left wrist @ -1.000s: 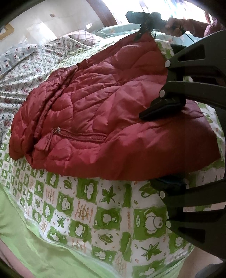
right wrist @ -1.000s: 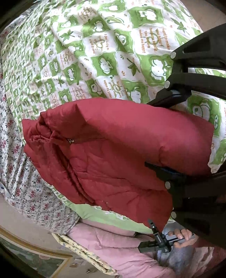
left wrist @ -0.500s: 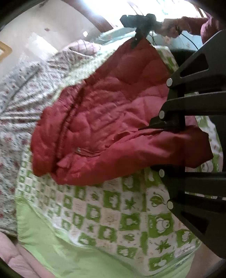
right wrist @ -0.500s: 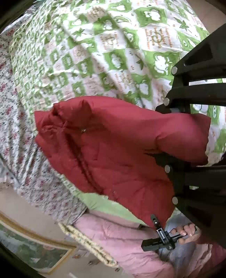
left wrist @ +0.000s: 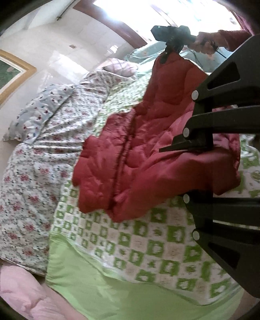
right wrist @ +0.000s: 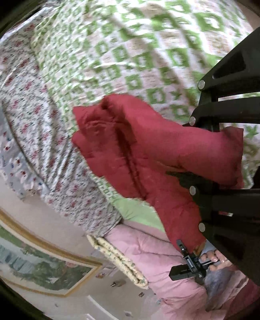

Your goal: Fold large clothes

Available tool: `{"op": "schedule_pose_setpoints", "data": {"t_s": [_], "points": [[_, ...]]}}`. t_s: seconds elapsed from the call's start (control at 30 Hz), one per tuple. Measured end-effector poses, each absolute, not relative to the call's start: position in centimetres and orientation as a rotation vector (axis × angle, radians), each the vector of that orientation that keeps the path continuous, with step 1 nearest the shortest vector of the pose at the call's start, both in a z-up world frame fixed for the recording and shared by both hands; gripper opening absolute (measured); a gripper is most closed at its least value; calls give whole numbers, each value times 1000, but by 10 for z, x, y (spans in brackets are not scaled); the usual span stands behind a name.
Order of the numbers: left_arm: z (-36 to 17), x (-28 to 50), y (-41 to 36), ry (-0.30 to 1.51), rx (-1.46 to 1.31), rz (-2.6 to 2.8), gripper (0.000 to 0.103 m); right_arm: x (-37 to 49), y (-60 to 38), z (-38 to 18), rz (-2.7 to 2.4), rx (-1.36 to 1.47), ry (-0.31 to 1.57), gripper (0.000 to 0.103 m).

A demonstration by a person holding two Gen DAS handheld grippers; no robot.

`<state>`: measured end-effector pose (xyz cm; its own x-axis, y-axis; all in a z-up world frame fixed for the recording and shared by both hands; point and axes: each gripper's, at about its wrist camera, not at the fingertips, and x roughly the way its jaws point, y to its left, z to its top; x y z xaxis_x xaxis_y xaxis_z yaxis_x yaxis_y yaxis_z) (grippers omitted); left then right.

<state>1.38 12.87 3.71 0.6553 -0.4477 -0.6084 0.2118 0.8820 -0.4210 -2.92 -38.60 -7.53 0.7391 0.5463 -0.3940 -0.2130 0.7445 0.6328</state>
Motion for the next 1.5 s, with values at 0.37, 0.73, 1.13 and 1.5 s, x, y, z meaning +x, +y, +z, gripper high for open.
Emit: {"op": "schedule_pose_setpoints", "data": {"t_s": [0.37, 0.73, 1.13, 1.5], "points": [[81, 87, 118, 675, -303, -348, 18, 48, -389, -24, 375, 516, 494, 23], [83, 186, 112, 685, -330, -279, 19, 142, -403, -22, 332, 589, 452, 24], [50, 305, 110, 773, -360, -202, 22, 253, -412, -48, 238, 705, 499, 28], [-3, 389, 117, 875, -411, -177, 23, 335, -415, -82, 167, 783, 560, 31]]}}
